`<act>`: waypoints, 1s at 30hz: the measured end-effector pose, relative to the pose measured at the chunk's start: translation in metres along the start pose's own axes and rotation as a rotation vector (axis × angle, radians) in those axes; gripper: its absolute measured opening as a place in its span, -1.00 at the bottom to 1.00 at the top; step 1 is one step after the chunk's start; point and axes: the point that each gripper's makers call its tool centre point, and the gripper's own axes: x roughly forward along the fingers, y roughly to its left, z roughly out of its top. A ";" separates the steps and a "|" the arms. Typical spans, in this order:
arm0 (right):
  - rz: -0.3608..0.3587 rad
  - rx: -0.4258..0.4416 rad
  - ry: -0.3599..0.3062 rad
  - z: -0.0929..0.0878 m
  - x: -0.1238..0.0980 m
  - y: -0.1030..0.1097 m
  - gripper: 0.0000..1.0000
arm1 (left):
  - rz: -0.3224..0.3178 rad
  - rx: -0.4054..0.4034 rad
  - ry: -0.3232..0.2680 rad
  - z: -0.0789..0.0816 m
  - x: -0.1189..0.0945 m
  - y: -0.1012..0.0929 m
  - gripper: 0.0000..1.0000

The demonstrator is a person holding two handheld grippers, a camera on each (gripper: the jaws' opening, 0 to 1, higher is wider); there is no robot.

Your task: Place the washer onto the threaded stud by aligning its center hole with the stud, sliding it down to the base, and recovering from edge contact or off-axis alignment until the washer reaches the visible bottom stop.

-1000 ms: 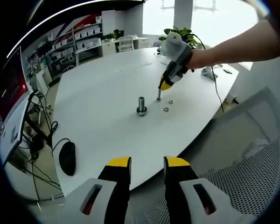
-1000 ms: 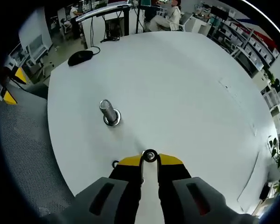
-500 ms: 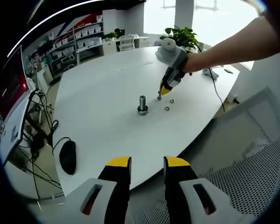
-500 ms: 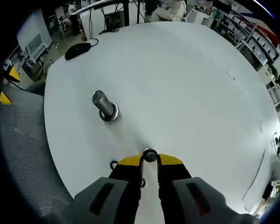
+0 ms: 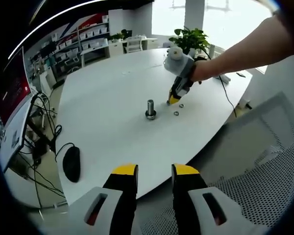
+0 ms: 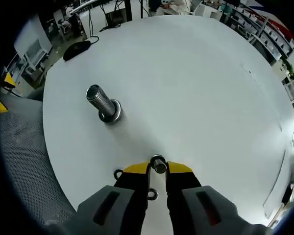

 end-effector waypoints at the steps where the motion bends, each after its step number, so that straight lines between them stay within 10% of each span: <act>1: 0.001 -0.004 0.003 0.000 0.000 0.001 -0.69 | 0.000 -0.001 -0.001 0.000 0.000 0.000 -0.49; 30: 0.046 0.041 0.068 -0.051 -0.016 0.018 -0.57 | 0.003 0.011 0.007 -0.001 0.000 -0.001 -0.49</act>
